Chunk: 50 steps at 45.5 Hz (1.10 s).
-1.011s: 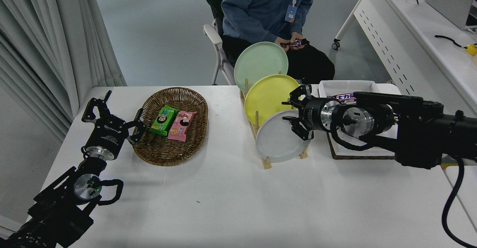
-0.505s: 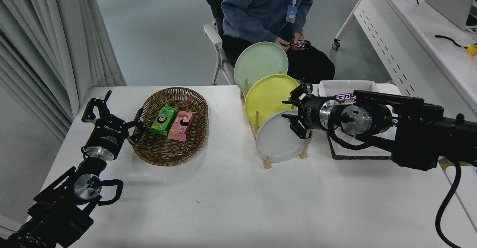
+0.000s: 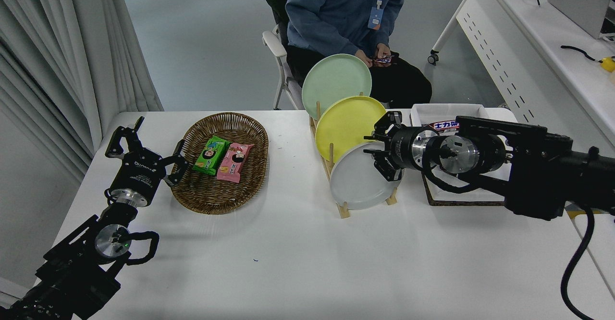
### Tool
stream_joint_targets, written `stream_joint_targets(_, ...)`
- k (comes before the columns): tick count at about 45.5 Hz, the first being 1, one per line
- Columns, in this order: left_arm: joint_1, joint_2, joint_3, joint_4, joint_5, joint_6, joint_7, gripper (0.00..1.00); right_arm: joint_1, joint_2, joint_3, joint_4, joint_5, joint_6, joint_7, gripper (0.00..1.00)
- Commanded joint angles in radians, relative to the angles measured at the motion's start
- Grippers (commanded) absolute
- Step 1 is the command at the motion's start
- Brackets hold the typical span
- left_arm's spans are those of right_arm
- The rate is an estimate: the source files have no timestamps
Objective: Place the plate on the table
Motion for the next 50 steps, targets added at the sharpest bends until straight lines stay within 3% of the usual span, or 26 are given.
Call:
stream_joint_targets(1, 0.0, 0.0, 0.0, 0.001, 0.0, 0.001, 0.0, 1.0, 0.001, 0.0, 0.001, 0.001, 0.0, 0.001, -0.003, 0.27)
stream_joint_targets(31, 0.0, 0.0, 0.0, -0.001, 0.0, -0.001, 0.0, 1.0, -0.001, -0.003, 0.005, 0.0, -0.003, 0.0, -0.006, 0.2)
stream_joint_targets(38, 0.0, 0.0, 0.0, -0.001, 0.0, 0.001, 0.0, 1.0, 0.001, -0.003, 0.005, 0.0, -0.003, 0.0, -0.006, 0.13)
stream_joint_targets(50, 0.0, 0.0, 0.0, -0.001, 0.0, 0.001, 0.0, 1.0, 0.001, -0.003, 0.005, 0.0, -0.005, 0.001, -0.008, 0.1)
